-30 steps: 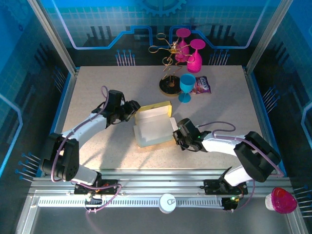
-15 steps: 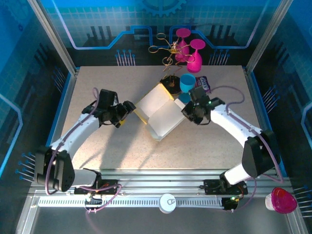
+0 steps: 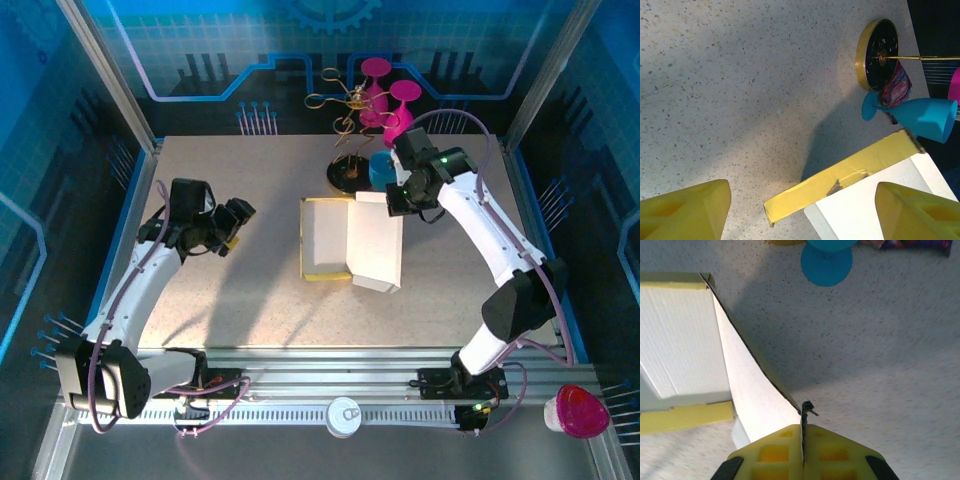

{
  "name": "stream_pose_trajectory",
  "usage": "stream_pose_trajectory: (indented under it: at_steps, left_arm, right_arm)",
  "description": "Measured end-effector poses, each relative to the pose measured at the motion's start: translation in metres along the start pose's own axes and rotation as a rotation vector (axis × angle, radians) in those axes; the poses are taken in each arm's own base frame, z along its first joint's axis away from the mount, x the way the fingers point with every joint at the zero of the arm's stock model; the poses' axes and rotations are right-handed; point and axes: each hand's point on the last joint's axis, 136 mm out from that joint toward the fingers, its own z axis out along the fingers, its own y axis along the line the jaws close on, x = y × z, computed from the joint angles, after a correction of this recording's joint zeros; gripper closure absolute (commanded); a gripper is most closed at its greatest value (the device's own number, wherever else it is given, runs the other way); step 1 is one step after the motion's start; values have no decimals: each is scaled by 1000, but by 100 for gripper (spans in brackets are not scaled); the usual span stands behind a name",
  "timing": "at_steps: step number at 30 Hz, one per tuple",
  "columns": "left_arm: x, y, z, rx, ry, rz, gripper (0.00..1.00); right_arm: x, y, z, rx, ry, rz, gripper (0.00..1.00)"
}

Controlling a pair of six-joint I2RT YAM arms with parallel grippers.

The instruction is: Fold the paper box

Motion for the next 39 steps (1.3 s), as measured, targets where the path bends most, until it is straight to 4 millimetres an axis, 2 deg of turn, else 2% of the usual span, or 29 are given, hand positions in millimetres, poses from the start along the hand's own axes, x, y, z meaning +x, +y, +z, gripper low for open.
stream_pose_trajectory:
  at_steps: [2, 5, 11, 15, 18, 22, 26, 33, 39]
  left_arm:
    - [0, -1, 0, 3, 5, 2, 31]
    - [0, -5, 1, 10, 16, 11, 34]
    - [-5, -14, 1, 28, 28, -25, 41]
    - [-19, -33, -6, 73, 15, -138, 55]
    - [-29, -56, -11, 112, 23, -280, 60]
    - [-29, -78, -6, 128, 78, -493, 61]
    - [-22, -88, 1, 116, 115, -667, 61]
    - [-34, -120, 0, 166, 133, -826, 63]
    - [-23, -125, 13, 139, 182, -879, 63]
  right_arm:
    - [-2, 4, -6, 46, -15, -111, 100]
    - [-12, 23, -13, 117, -56, -292, 100]
    - [-40, 88, -10, 252, -183, -678, 100]
    - [-57, 130, -16, 301, -313, -860, 100]
    - [-72, 153, -27, 329, -416, -935, 100]
    - [-94, 166, -38, 366, -520, -979, 100]
    - [-106, 176, -38, 401, -589, -1022, 100]
    - [-99, 196, -14, 428, -632, -1126, 100]
    - [-105, 204, -20, 435, -689, -1128, 100]
